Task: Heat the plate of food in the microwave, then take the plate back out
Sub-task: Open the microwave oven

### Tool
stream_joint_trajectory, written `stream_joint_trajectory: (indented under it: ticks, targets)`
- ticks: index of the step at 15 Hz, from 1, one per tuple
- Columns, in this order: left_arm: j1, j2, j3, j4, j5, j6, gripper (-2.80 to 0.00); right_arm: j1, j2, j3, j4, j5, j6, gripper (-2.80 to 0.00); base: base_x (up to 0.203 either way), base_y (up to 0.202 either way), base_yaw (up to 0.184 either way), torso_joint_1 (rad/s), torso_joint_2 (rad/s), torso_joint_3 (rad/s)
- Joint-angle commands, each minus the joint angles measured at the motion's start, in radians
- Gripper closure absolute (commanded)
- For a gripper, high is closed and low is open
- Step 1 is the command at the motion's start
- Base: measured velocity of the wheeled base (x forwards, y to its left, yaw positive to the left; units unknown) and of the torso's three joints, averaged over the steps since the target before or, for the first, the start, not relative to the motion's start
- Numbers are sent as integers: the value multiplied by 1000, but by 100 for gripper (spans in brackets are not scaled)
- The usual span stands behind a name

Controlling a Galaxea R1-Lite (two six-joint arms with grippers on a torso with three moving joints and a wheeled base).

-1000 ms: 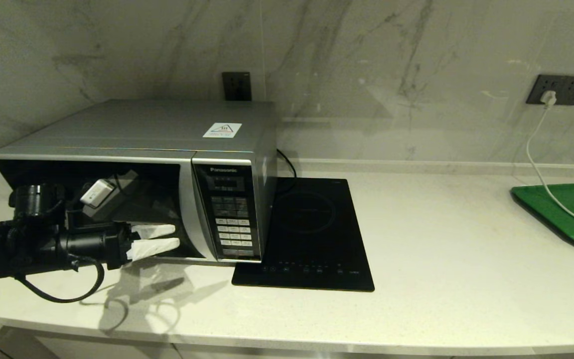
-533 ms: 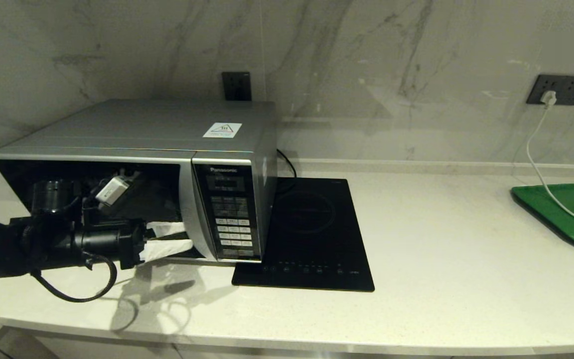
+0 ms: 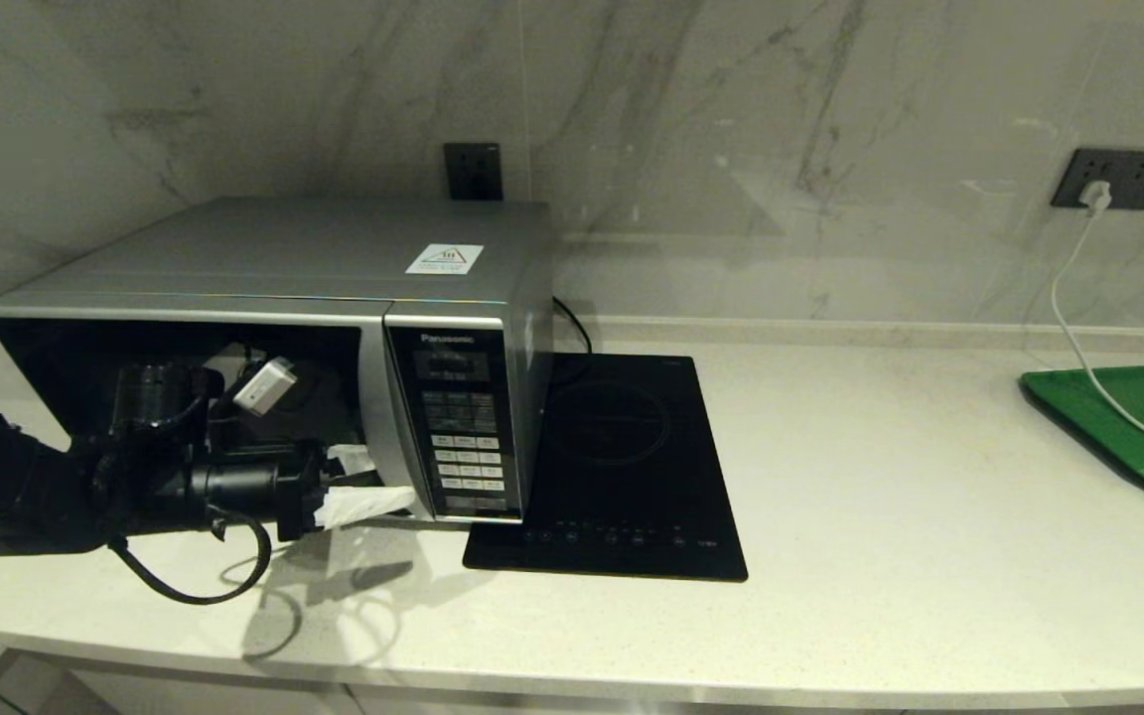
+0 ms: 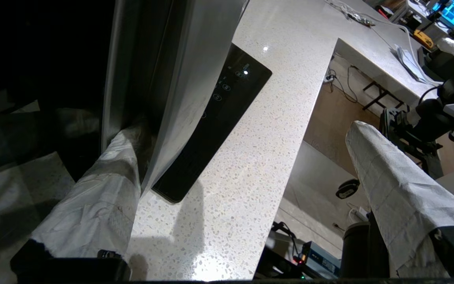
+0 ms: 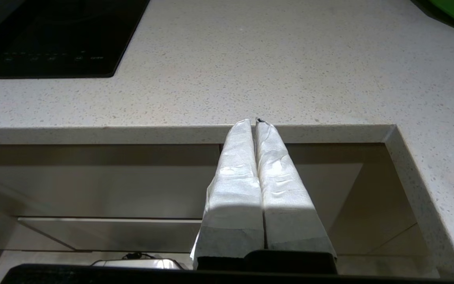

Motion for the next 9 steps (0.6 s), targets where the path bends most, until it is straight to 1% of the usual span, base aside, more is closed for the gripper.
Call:
stream_joint_trajectory:
  ticks: [1,5,7,9]
  targets:
    - [-2,9,11,-4,-11,-1,-280,0,0,0,2,-1,0,0,0,0,0,0,0,0]
    - [13,-58,81,-2,-19,-7,-280,0,0,1,2,-1,0,0,0,0,0,0,0,0]
    - [25,-113,111,5,-64,-12,-280,0,0,0,2,-1,0,0,0,0,0,0,0,0]
    - [32,-151,164,23,-80,-16,-280,0,0,0,2,-1,0,0,0,0,0,0,0,0]
